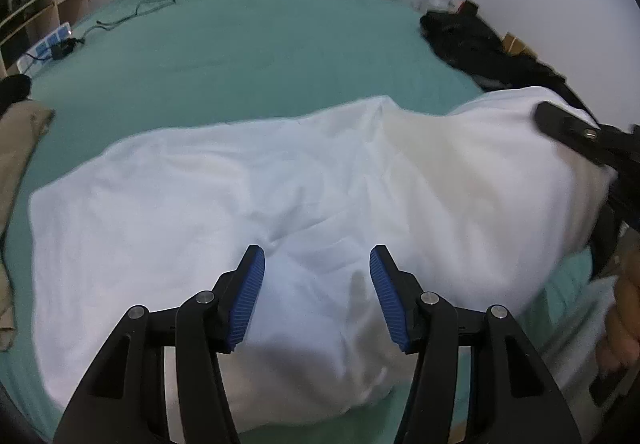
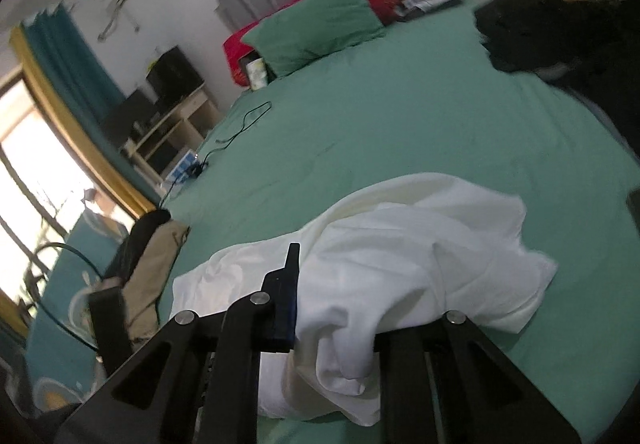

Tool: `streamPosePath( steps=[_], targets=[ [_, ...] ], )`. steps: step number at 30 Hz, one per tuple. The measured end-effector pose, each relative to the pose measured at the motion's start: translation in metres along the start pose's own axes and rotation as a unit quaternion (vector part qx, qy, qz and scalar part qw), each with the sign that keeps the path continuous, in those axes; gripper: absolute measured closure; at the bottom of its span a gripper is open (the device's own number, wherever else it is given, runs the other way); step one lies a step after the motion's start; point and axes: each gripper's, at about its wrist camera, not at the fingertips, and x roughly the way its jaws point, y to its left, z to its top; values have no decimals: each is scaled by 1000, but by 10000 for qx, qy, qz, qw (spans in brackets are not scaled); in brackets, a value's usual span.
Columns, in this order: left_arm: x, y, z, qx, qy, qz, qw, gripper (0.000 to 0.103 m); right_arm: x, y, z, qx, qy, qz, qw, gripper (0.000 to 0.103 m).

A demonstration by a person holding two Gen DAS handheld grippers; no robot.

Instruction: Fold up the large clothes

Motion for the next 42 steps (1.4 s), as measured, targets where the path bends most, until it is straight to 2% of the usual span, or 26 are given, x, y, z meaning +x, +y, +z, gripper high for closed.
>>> streamPosePath(
  steps=[8,11,14,19,24,27,28,29,32,34,40,42],
  targets=[
    [-67,81,-13,-497,-580,279,9967,45,27,66,-2,-863,288,-234,9956,86],
    [-91,114,-19,-691,-799,489,9932,45,43,94,-11,-1179,491,-199,9916,86],
    [-108,142,-25,-835,-948,597,9902,45,67,120,-29,-1443,876,-28,9856,86],
    [-132,184,-34,-1143,-1035,689,9856,45,111,160,-67,-1785,1516,191,9720,86],
    [-154,221,-44,-1411,-1142,796,9802,45,146,193,-114,-2286,2446,427,9413,85],
    [-162,237,-44,-1597,-1208,900,9756,45,156,212,-142,-2729,2928,747,9134,60],
    [-162,239,-43,-1616,-1210,911,9752,45,155,217,-147,-2820,2969,857,9083,49],
    [-163,240,-40,-1610,-1186,921,9754,45,153,219,-149,-2882,2944,912,9066,44],
    [-162,231,-28,-1444,-1186,860,9786,45,137,216,-146,-2927,2819,1009,9081,44],
    [-159,219,-18,-1265,-1178,641,9829,45,122,209,-139,-2860,2645,996,9156,44],
    [-127,154,6,-409,-906,434,9941,43,66,164,-103,-2294,1968,762,9502,42],
    [-112,133,13,-194,-761,164,9968,43,50,141,-91,-2014,1725,605,9623,42]
  ],
)
